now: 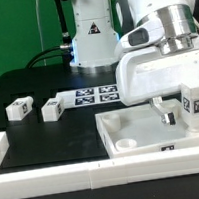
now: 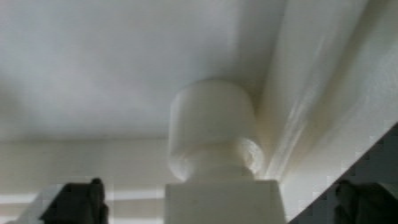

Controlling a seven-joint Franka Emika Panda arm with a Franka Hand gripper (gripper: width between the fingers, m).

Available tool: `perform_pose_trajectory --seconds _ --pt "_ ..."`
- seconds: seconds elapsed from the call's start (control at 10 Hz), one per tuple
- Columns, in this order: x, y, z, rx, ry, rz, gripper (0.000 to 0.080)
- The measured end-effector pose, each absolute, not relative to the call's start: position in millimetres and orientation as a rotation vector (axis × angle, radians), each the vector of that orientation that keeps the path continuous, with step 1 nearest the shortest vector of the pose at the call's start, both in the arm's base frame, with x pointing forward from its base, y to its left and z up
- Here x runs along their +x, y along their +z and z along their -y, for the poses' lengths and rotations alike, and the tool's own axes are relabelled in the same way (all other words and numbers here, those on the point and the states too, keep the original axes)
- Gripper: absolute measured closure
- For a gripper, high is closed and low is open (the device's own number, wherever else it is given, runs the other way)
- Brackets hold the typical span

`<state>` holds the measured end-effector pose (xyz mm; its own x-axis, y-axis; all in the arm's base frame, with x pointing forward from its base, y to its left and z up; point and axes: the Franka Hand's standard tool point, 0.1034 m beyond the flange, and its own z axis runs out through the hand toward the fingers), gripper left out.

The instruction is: Assemble one leg

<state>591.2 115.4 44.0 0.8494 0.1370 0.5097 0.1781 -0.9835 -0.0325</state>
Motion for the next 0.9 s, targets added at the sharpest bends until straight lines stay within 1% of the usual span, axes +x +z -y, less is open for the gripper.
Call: perform_pose_trajectory --seconds 0.1,0.3,0.6,0.7,0.9 --pt "591 44.9 -116 -2.946 -0.801 0.249 0.015" --pt "594 67.4 -119 -2.939 -0.818 0.242 0.015" --pt "600 87.5 -112 -2.943 -0.819 0.233 0.015" --pt "597 84.0 -114 -2.952 -0.768 0.239 0.015" --pt "598 83.9 -114 -2.952 -0.768 0.238 0.015"
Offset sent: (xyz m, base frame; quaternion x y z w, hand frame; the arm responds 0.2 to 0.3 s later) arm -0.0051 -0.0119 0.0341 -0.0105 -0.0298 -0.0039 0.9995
